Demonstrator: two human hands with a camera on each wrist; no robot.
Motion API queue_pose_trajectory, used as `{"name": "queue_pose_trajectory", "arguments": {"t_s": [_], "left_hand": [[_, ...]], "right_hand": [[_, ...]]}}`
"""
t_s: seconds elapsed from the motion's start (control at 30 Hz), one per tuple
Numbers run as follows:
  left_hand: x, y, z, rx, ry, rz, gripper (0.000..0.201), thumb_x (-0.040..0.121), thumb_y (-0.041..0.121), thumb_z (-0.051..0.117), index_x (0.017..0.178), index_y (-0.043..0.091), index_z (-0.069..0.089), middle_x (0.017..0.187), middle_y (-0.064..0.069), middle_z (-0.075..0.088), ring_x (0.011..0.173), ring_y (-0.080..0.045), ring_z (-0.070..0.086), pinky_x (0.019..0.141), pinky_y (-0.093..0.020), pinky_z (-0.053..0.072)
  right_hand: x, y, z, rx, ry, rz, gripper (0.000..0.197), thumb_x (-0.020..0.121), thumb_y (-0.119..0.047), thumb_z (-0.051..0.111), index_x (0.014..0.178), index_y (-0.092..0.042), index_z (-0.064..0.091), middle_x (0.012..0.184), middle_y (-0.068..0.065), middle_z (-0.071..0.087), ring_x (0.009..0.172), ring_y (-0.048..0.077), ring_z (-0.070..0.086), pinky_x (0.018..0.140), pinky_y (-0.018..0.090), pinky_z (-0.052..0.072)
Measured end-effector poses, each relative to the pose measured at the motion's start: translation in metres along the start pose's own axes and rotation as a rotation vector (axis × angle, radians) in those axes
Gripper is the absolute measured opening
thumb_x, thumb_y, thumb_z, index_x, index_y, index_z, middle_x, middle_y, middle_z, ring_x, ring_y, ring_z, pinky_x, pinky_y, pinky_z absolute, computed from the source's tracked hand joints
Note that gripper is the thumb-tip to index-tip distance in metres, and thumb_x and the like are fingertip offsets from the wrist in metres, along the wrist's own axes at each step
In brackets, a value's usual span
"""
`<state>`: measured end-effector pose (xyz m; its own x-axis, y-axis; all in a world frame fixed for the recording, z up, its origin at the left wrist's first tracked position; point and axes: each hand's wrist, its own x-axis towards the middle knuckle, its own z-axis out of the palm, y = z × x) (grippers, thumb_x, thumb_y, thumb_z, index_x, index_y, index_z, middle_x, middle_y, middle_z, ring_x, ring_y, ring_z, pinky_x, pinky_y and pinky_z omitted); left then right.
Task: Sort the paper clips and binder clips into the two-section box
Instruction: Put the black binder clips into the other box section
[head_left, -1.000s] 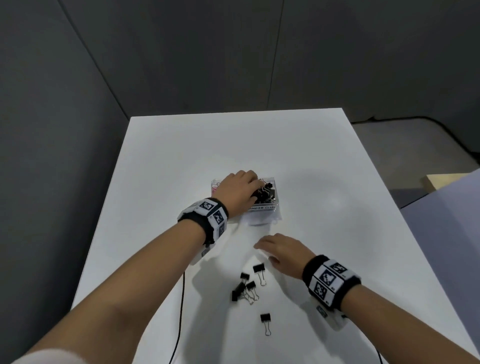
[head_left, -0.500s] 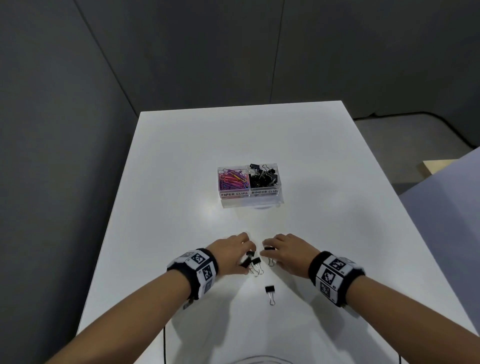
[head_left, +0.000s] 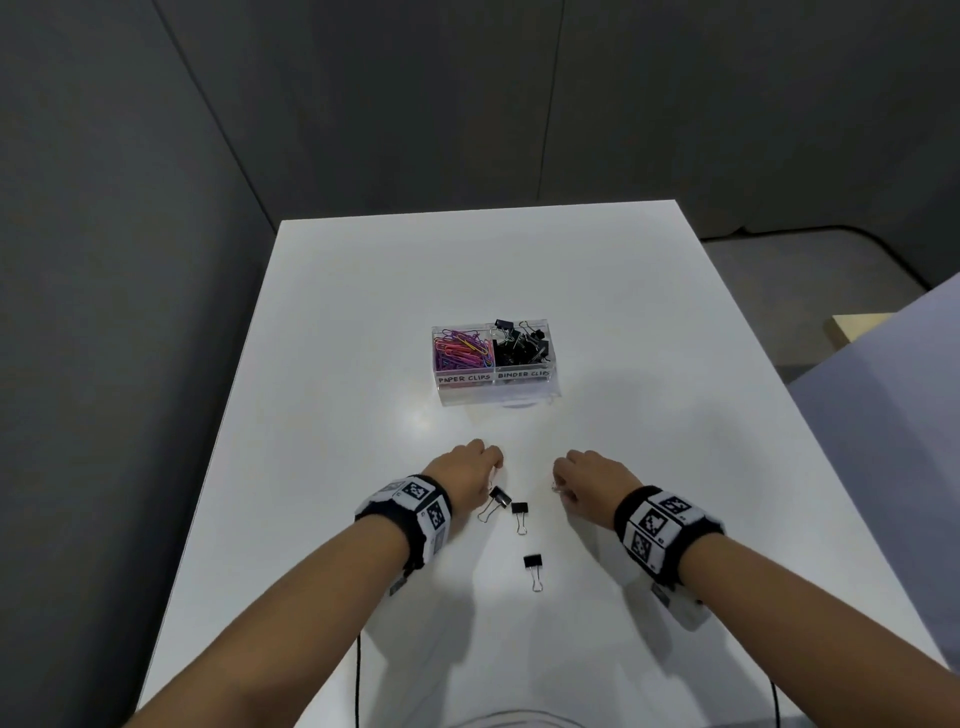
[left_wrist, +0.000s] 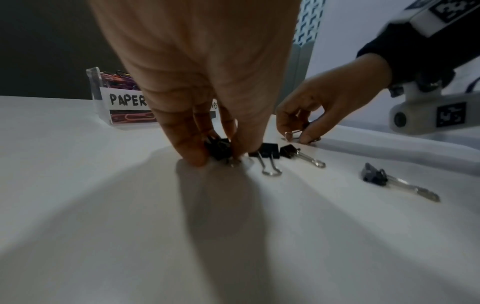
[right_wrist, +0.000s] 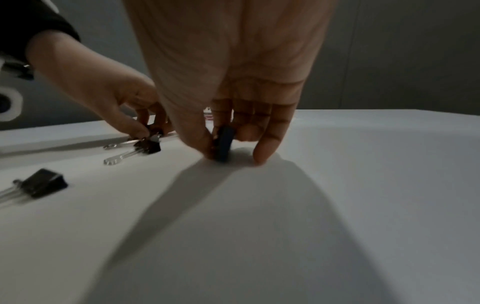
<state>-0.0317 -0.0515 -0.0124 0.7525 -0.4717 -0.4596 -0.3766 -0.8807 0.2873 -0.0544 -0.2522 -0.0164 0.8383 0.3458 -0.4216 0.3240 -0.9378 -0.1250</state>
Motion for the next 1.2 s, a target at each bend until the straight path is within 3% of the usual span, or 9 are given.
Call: {"name": "queue_pose_trajectory", "arguments": {"t_s": [0.23, 0.37, 0.47, 0.53, 0.63, 0.77, 0.87, 1.07, 1.2], "left_hand": [[0.001, -0.009, -0.002, -0.195, -0.011, -0.097, 0.022, 0.091, 0.009, 0.048, 0.111, 0.003, 0.054, 0.125, -0.013, 0.042, 0.092, -0.027, 0.055, 0.088, -0.030, 0.045], [-0.001, -0.009, -0.002, -0.210, 0.003, -0.121, 0.023, 0.093, 0.008, 0.041, 0.109, 0.005, 0.056, 0.123, -0.015, 0.049, 0.108, -0.031, 0.055, 0.095, -0.033, 0.042], [-0.006, -0.003, -0.001, -0.193, 0.029, -0.109, 0.021, 0.095, 0.016, 0.040, 0.107, 0.006, 0.054, 0.118, -0.015, 0.053, 0.103, -0.031, 0.056, 0.090, -0.035, 0.043], [-0.010, 0.001, 0.001, -0.203, 0.035, -0.089, 0.024, 0.093, 0.026, 0.045, 0.109, 0.009, 0.051, 0.117, -0.011, 0.053, 0.094, -0.027, 0.056, 0.084, -0.034, 0.043], [-0.012, 0.003, 0.005, -0.170, -0.042, -0.056, 0.041, 0.087, 0.034, 0.058, 0.119, 0.012, 0.046, 0.121, -0.009, 0.049, 0.099, -0.026, 0.055, 0.086, -0.034, 0.043], [-0.009, 0.005, 0.010, -0.115, -0.069, -0.068, 0.034, 0.092, 0.026, 0.055, 0.118, 0.006, 0.049, 0.126, -0.014, 0.047, 0.111, -0.031, 0.053, 0.093, -0.036, 0.041], [-0.009, 0.004, 0.012, -0.089, -0.058, -0.066, 0.027, 0.095, 0.024, 0.050, 0.113, 0.004, 0.054, 0.125, -0.014, 0.048, 0.110, -0.031, 0.054, 0.093, -0.036, 0.042], [-0.011, -0.002, 0.008, -0.098, -0.055, -0.050, 0.024, 0.096, 0.020, 0.047, 0.113, 0.003, 0.053, 0.124, -0.015, 0.052, 0.111, -0.030, 0.054, 0.092, -0.034, 0.041], [-0.011, -0.008, 0.008, -0.156, -0.051, -0.072, 0.028, 0.096, 0.016, 0.045, 0.123, 0.005, 0.047, 0.128, -0.014, 0.054, 0.115, -0.029, 0.053, 0.096, -0.034, 0.040]], "right_hand": [[-0.013, -0.006, -0.011, 0.075, -0.074, 0.033, 0.022, 0.094, -0.012, 0.036, 0.112, -0.006, 0.047, 0.113, 0.013, 0.058, 0.079, 0.021, 0.043, 0.070, 0.030, 0.033], [-0.035, -0.027, -0.016, 0.069, -0.106, -0.165, 0.032, 0.091, -0.019, 0.043, 0.124, -0.017, 0.047, 0.124, 0.004, 0.053, 0.090, 0.030, 0.060, 0.073, 0.029, 0.037], [-0.039, -0.038, -0.004, -0.098, -0.193, -0.371, 0.044, 0.088, -0.018, 0.050, 0.132, -0.022, 0.044, 0.131, 0.006, 0.043, 0.090, 0.036, 0.062, 0.075, 0.037, 0.045], [-0.039, -0.043, 0.000, -0.206, -0.229, -0.485, 0.040, 0.084, -0.015, 0.059, 0.123, -0.018, 0.053, 0.124, 0.009, 0.049, 0.081, 0.034, 0.064, 0.066, 0.038, 0.049], [-0.036, -0.040, 0.008, -0.306, -0.143, -0.526, 0.030, 0.063, -0.018, 0.081, 0.089, -0.016, 0.065, 0.092, 0.004, 0.063, 0.050, 0.021, 0.061, 0.040, 0.023, 0.039], [-0.035, -0.039, 0.003, -0.201, -0.161, -0.385, 0.028, 0.095, -0.021, 0.045, 0.116, -0.003, 0.050, 0.122, 0.014, 0.050, 0.091, 0.036, 0.060, 0.072, 0.041, 0.047], [-0.038, -0.034, 0.001, -0.102, -0.152, -0.271, 0.030, 0.096, -0.024, 0.038, 0.115, -0.004, 0.048, 0.118, 0.014, 0.053, 0.091, 0.036, 0.060, 0.074, 0.039, 0.045], [-0.028, -0.033, -0.005, -0.151, -0.165, -0.299, 0.038, 0.095, -0.015, 0.042, 0.133, -0.014, 0.037, 0.113, 0.012, 0.060, 0.097, 0.032, 0.060, 0.073, 0.038, 0.044], [-0.024, -0.037, -0.001, -0.132, -0.099, -0.221, 0.033, 0.097, -0.025, 0.041, 0.126, -0.010, 0.041, 0.116, 0.012, 0.058, 0.098, 0.033, 0.060, 0.075, 0.039, 0.046]]}}
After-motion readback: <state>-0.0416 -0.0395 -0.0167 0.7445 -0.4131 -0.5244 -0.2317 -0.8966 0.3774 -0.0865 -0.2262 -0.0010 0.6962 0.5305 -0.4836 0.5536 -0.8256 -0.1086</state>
